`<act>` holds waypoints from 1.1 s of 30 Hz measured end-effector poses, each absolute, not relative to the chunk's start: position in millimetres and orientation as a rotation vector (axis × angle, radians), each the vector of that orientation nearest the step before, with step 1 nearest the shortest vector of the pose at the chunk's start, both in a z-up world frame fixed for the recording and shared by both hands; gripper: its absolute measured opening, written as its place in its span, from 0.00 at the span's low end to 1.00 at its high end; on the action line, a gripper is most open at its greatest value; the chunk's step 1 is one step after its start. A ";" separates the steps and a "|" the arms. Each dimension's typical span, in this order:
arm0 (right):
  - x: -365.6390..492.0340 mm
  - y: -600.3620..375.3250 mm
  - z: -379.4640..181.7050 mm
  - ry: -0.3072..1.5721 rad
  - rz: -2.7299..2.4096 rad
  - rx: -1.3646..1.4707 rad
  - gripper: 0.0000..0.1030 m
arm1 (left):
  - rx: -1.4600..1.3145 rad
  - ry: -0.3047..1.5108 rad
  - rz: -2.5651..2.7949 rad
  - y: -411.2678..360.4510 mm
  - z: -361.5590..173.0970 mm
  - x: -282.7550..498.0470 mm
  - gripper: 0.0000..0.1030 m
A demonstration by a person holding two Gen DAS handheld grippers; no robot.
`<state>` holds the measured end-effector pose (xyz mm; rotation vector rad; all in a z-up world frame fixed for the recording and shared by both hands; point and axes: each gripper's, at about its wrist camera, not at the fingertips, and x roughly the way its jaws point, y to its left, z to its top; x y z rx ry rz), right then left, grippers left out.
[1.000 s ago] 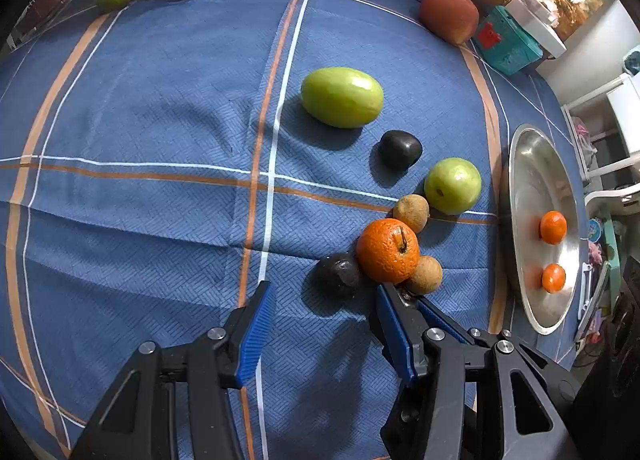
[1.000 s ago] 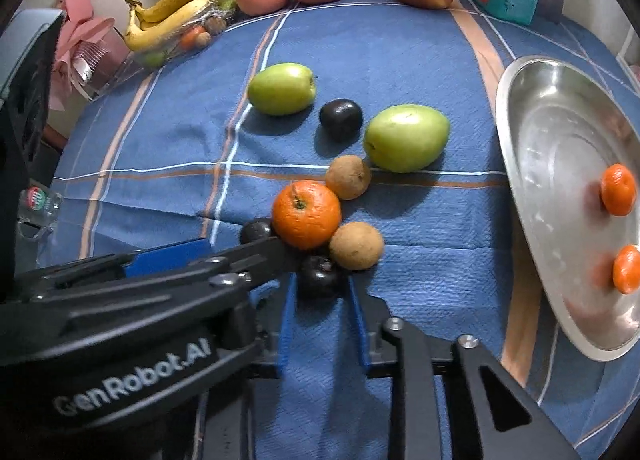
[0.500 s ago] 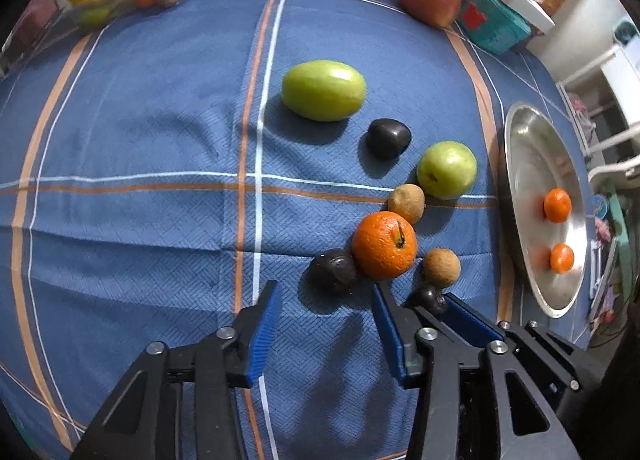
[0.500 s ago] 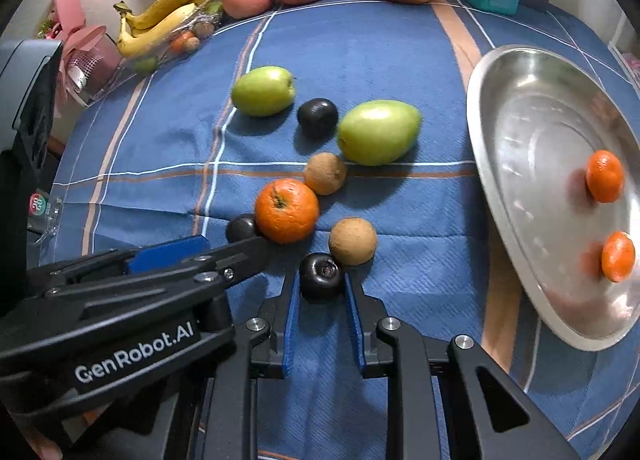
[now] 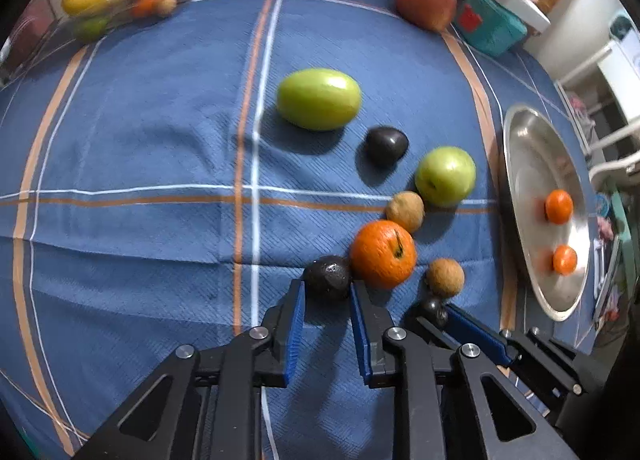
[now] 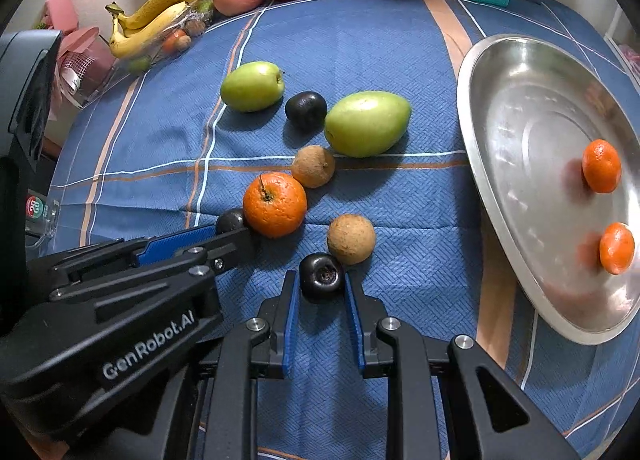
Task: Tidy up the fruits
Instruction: 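Carry both plums over the steel plate and release them inside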
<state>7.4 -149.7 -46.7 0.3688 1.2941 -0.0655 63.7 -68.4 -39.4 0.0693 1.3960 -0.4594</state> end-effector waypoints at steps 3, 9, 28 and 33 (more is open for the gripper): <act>7.5 -148.9 -46.8 1.294 -0.066 0.368 0.23 | 0.036 1.380 -0.434 -58.7 -35.8 70.1 0.22; 9.7 -147.2 -47.2 1.293 -0.066 0.373 0.23 | -0.055 1.338 -0.406 -33.6 -23.6 83.4 0.22; -10.0 -190.7 -1.2 1.129 -0.154 0.463 0.23 | -0.103 1.251 -0.441 -34.2 15.9 81.4 0.22; -28.8 -230.4 5.1 1.101 -0.330 0.470 0.23 | -0.037 1.233 -0.530 -66.7 22.7 64.3 0.22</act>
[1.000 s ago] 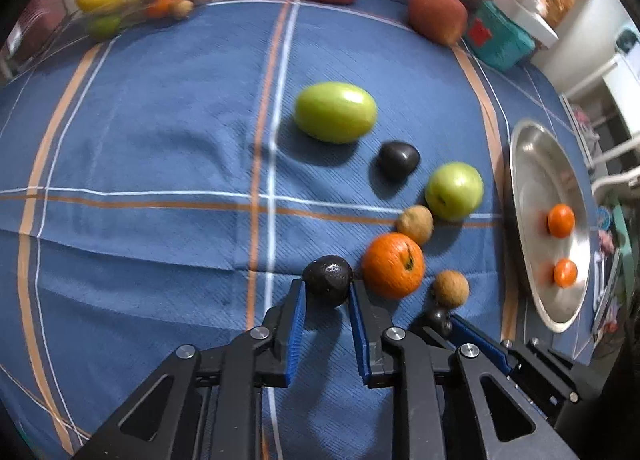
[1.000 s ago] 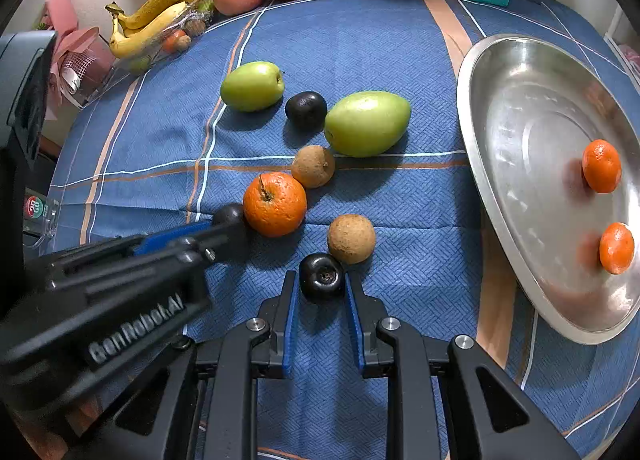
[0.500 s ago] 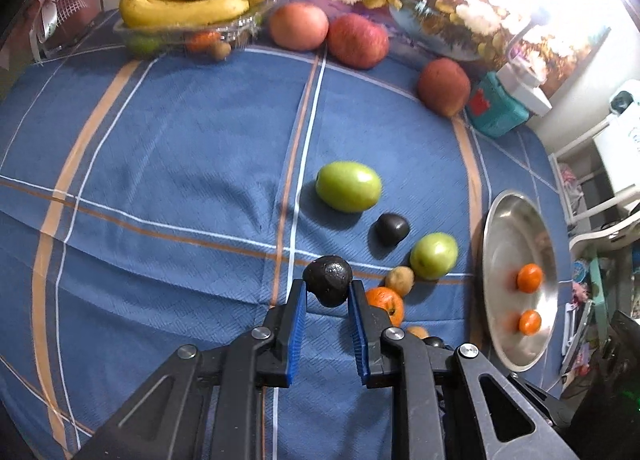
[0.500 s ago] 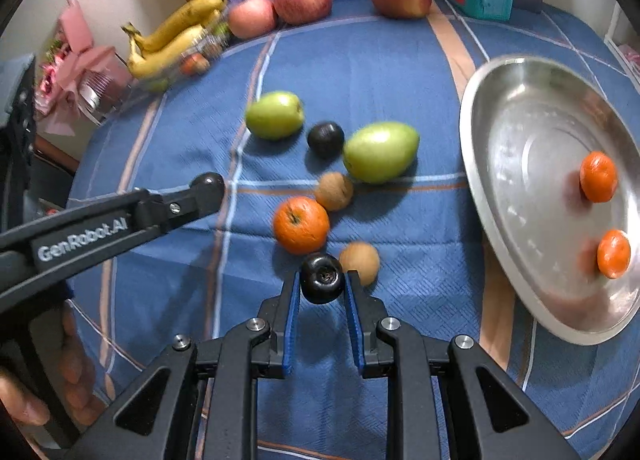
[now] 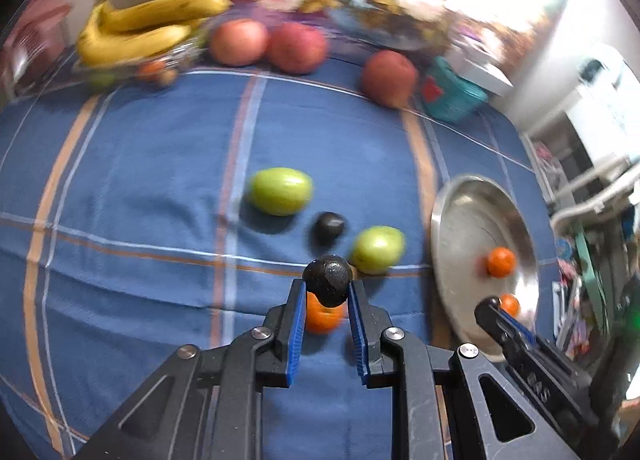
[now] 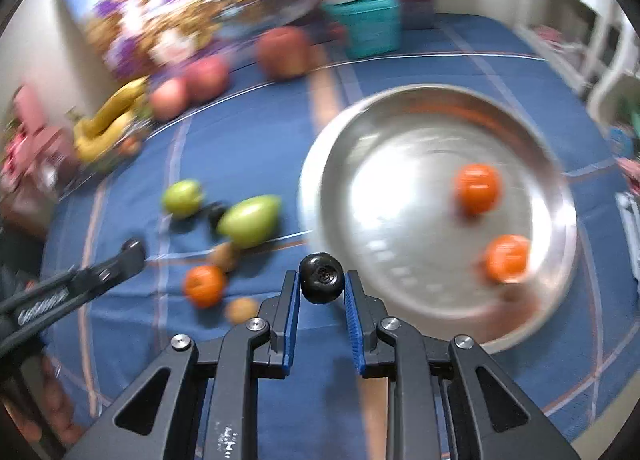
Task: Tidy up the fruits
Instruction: 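Carry both plums over the steel plate and release them inside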
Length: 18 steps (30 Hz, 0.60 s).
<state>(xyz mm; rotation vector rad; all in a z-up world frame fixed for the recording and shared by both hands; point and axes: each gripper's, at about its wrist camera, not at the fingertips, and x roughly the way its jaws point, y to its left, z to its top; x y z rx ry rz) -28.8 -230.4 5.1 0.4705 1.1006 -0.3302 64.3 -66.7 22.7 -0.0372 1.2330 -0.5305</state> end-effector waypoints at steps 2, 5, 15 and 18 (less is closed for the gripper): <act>-35.5 -245.8 3.3 1.095 -0.383 0.493 0.23 | -0.007 1.214 -0.574 -81.9 25.7 54.2 0.22; -45.8 -263.2 2.4 1.087 -0.448 0.518 0.23 | 0.066 1.169 -0.654 -110.0 29.9 33.9 0.22; -71.3 -296.3 7.0 1.030 -0.580 0.565 0.23 | 0.226 1.063 -0.794 -169.5 20.2 0.8 0.22; -71.1 -297.1 6.2 1.035 -0.581 0.558 0.23 | 0.205 1.089 -0.792 -171.2 13.0 2.5 0.22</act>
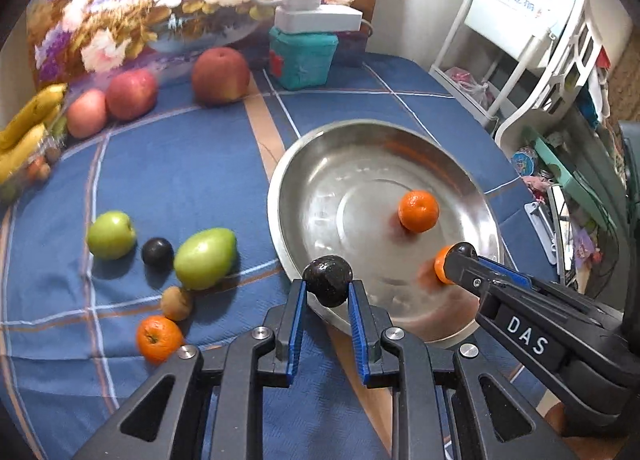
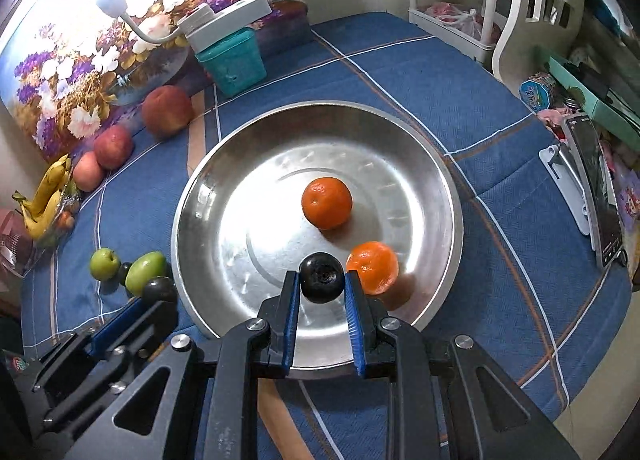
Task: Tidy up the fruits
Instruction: 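Carry both plums over the steel plate and release them inside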
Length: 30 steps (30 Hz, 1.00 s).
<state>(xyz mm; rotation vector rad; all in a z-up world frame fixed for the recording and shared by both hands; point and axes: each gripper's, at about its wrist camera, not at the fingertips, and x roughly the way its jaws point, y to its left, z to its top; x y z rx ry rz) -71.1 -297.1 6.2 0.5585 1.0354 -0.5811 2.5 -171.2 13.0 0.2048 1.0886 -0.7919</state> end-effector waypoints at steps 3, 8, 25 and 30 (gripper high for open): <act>-72.1 -297.3 5.0 1.040 -0.583 0.563 0.23 | 0.194 1.105 -0.794 -172.5 7.8 2.5 0.22; -70.6 -298.4 3.5 1.040 -0.581 0.568 0.23 | 0.217 1.089 -0.806 -177.9 7.2 -2.9 0.22; -71.3 -298.8 3.0 1.040 -0.579 0.568 0.28 | 0.217 1.113 -0.824 -180.0 2.7 -4.0 0.38; -71.7 -298.4 2.9 1.039 -0.580 0.569 0.28 | 0.211 1.113 -0.820 -179.3 3.1 -3.9 0.40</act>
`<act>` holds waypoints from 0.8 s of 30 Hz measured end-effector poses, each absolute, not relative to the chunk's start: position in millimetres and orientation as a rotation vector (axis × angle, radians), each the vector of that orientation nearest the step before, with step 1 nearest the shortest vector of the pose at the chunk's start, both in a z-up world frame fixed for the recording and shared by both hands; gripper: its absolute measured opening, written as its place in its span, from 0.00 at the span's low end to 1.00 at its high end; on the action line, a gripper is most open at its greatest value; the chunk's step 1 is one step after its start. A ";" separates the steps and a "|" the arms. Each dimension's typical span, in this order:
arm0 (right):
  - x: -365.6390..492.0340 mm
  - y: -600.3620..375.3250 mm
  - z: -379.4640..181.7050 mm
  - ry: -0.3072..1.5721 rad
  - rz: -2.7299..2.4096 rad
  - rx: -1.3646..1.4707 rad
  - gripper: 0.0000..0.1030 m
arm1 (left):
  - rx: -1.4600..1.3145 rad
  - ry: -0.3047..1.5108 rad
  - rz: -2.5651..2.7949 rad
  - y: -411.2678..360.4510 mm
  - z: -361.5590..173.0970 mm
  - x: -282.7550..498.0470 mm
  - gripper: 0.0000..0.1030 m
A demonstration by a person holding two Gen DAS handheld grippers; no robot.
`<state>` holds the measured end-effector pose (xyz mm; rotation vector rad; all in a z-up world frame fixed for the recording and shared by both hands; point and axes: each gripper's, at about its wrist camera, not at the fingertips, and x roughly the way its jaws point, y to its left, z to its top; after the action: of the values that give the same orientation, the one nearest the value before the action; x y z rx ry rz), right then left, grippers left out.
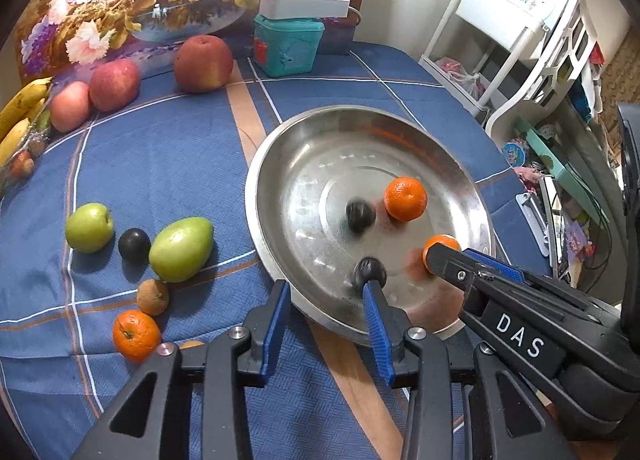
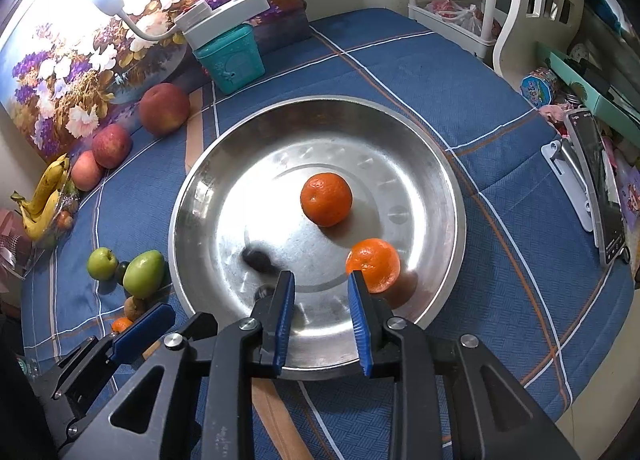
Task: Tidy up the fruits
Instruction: 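Carry both plums over the steel plate and release them inside, then withdraw both open tools from the plate back to the fruit cluster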
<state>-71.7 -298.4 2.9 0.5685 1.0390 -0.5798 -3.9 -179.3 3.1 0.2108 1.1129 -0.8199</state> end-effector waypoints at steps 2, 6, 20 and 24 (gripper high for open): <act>-71.4 -298.1 2.7 1.041 -0.580 0.568 0.28 | 0.211 1.117 -0.815 -178.8 2.2 -3.3 0.41; -70.3 -297.5 2.5 1.044 -0.578 0.566 0.28 | 0.204 1.126 -0.797 -176.7 0.8 -0.6 0.54; -70.2 -298.7 4.7 1.029 -0.569 0.567 0.28 | 0.089 1.253 -0.544 -120.2 0.2 39.1 0.58; -63.2 -289.2 5.1 1.042 -0.538 0.530 0.28 | 0.054 1.271 -0.442 -92.9 0.2 50.6 0.58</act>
<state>-63.2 -289.2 5.1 0.5295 1.0421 -0.5377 50.6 -92.9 0.2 0.0540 1.2707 -0.4418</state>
